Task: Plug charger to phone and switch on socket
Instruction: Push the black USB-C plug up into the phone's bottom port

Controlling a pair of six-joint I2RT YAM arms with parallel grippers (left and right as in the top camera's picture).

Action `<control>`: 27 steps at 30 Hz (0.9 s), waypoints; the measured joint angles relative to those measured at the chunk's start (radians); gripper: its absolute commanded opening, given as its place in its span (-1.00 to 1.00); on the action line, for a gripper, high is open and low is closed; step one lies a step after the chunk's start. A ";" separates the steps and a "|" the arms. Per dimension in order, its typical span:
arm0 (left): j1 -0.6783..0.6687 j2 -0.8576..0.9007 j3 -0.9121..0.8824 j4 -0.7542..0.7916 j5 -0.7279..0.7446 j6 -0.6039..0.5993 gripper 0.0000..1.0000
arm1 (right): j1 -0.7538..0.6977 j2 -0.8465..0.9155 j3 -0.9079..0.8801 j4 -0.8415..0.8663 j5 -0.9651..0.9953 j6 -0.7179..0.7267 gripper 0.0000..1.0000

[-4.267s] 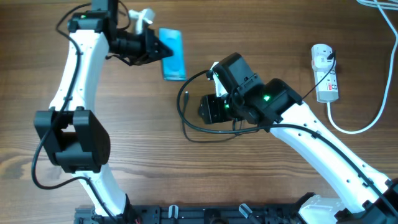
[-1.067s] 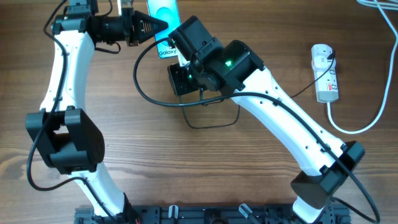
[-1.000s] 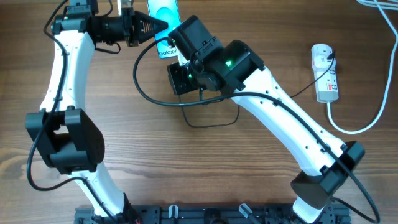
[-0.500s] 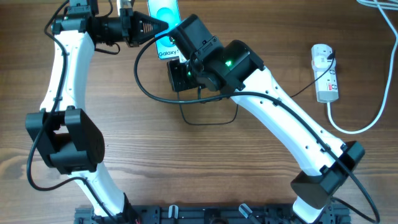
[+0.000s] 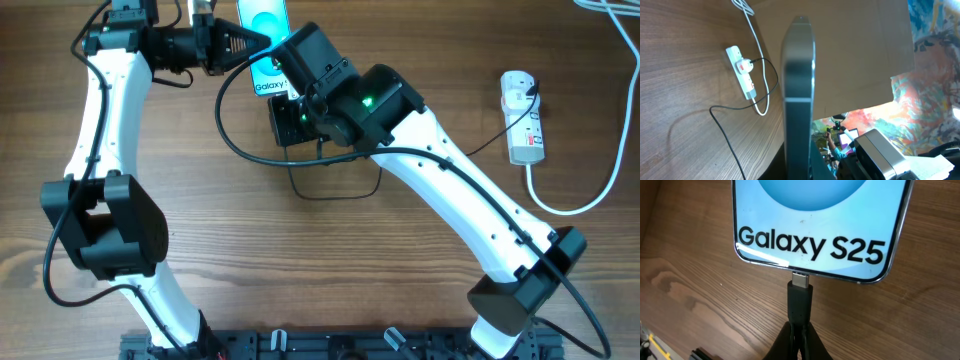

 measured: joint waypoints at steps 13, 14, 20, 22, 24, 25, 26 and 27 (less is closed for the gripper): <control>0.000 0.000 0.000 0.000 0.000 0.000 -0.92 | 0.000 0.000 0.000 -0.010 0.000 0.000 -0.91; 0.000 0.000 0.000 0.000 0.000 0.000 -0.92 | 0.000 0.000 0.000 -0.010 0.000 0.000 -0.91; 0.000 0.000 0.000 0.000 0.000 0.000 -0.92 | 0.000 0.000 0.000 -0.006 0.000 0.000 -0.91; 0.000 0.000 0.000 0.000 0.000 0.005 -0.92 | 0.000 0.000 0.000 -0.006 0.000 0.000 -0.92; 0.000 0.000 0.000 0.000 0.000 0.015 -0.92 | 0.000 0.000 0.000 -0.006 0.000 0.000 -0.91; 0.000 0.000 0.000 0.000 0.000 0.018 -0.92 | 0.000 0.000 0.000 -0.006 0.000 0.000 -0.91; 0.000 0.000 0.000 0.000 0.000 0.019 -0.92 | 0.000 0.000 0.000 -0.006 0.000 0.000 -0.91; 0.000 0.000 0.000 0.000 0.000 0.019 -0.92 | 0.000 0.000 0.000 -0.006 0.000 0.000 -0.91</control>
